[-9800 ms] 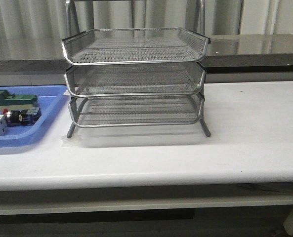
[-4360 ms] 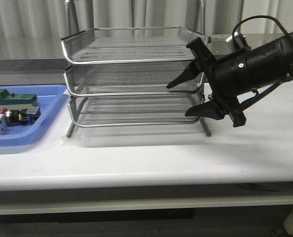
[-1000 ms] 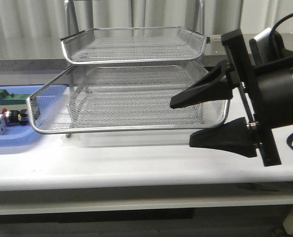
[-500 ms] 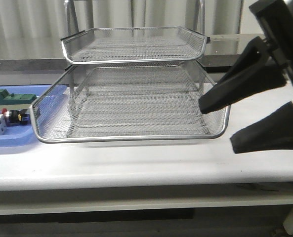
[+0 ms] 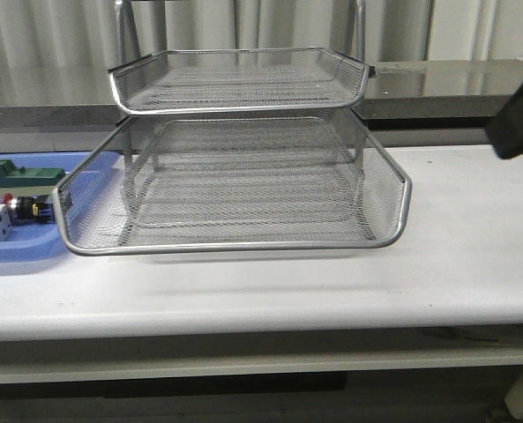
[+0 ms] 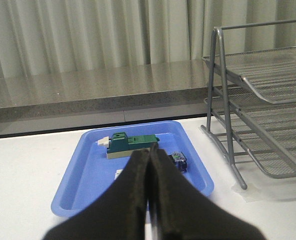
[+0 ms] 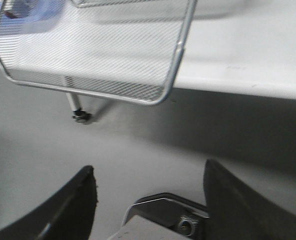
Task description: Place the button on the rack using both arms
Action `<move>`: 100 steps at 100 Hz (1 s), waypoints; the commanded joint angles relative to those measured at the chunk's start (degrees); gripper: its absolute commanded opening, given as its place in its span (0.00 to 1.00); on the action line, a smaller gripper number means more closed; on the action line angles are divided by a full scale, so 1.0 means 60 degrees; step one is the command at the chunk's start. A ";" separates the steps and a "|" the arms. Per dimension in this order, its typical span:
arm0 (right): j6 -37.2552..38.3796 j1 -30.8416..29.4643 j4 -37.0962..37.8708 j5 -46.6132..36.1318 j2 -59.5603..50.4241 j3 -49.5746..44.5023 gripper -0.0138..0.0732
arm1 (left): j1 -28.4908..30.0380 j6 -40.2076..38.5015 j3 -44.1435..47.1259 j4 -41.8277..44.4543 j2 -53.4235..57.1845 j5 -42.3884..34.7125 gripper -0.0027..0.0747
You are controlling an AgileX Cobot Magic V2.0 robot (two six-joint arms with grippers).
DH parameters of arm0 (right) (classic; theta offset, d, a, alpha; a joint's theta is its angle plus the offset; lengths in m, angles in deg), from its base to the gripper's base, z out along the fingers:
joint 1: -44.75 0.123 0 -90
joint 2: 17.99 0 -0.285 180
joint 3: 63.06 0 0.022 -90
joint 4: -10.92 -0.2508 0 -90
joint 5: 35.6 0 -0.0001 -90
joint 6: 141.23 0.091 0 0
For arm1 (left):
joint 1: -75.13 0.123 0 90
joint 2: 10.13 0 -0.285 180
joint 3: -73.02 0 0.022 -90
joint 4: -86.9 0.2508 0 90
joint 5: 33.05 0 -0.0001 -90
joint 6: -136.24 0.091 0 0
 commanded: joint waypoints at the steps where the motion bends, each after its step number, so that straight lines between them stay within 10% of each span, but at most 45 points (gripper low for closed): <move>1: 0.1107 -0.0002 0.1831 -0.0067 -0.0415 0.0674 0.70 | -0.0050 -0.0061 0.0530 0.0005 0.0306 -0.0793 0.01; 26: 0.3581 -0.0002 0.5967 0.0870 -0.1385 0.1063 0.63 | -0.0050 -0.0061 0.0530 0.0005 0.0306 -0.0793 0.01; 57: 0.3735 -0.0002 0.6352 0.2586 -0.2942 0.1063 0.60 | -0.0050 -0.0061 0.0530 0.0005 0.0306 -0.0793 0.01; 86: 0.3735 -0.0002 0.6359 0.2858 -0.3878 0.1063 0.08 | -0.0050 -0.0061 0.0530 0.0005 0.0306 -0.0793 0.01; 100: 0.3751 -0.0002 0.6348 0.2858 -0.3997 0.1063 0.08 | -0.0050 -0.0061 0.0530 0.0005 0.0306 -0.0793 0.01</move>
